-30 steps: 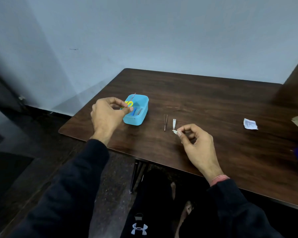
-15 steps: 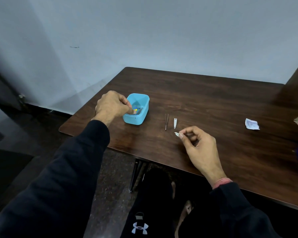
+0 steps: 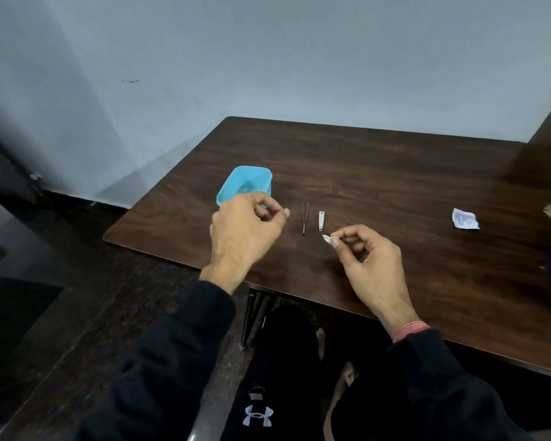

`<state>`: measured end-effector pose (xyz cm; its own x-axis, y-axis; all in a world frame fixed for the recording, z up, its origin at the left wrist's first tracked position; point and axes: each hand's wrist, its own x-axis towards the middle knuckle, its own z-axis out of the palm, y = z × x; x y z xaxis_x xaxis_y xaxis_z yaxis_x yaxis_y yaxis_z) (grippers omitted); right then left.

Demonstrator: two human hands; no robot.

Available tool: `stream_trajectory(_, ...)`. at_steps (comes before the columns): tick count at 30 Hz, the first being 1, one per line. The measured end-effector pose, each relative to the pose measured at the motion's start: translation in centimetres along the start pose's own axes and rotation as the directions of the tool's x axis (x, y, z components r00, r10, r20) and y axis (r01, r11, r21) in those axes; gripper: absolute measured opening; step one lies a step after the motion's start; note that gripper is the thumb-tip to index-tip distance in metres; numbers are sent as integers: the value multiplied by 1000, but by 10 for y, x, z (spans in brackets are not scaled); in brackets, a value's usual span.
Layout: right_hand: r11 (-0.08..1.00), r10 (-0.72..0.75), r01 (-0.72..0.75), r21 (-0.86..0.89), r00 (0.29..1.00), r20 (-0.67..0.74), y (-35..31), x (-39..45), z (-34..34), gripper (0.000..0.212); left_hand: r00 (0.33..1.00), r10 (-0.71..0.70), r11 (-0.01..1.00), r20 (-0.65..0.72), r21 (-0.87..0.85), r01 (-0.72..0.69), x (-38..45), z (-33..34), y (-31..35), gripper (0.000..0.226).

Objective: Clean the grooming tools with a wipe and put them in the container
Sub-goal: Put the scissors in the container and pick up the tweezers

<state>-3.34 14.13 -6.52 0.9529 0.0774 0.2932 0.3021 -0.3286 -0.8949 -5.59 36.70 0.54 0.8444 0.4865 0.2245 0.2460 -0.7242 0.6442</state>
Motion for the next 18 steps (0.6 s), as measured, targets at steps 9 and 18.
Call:
stream_trajectory(9, 999, 52, -53, -5, 997, -48, 18, 10, -39, 7, 993, -49, 999, 110, 23, 47, -8, 48, 10, 35)
stream_trajectory(18, 998, 59, -58, 17, 988, -141, 33, 6, -60, 18, 984, -138, 986, 115, 106, 126, 4, 65, 21, 14)
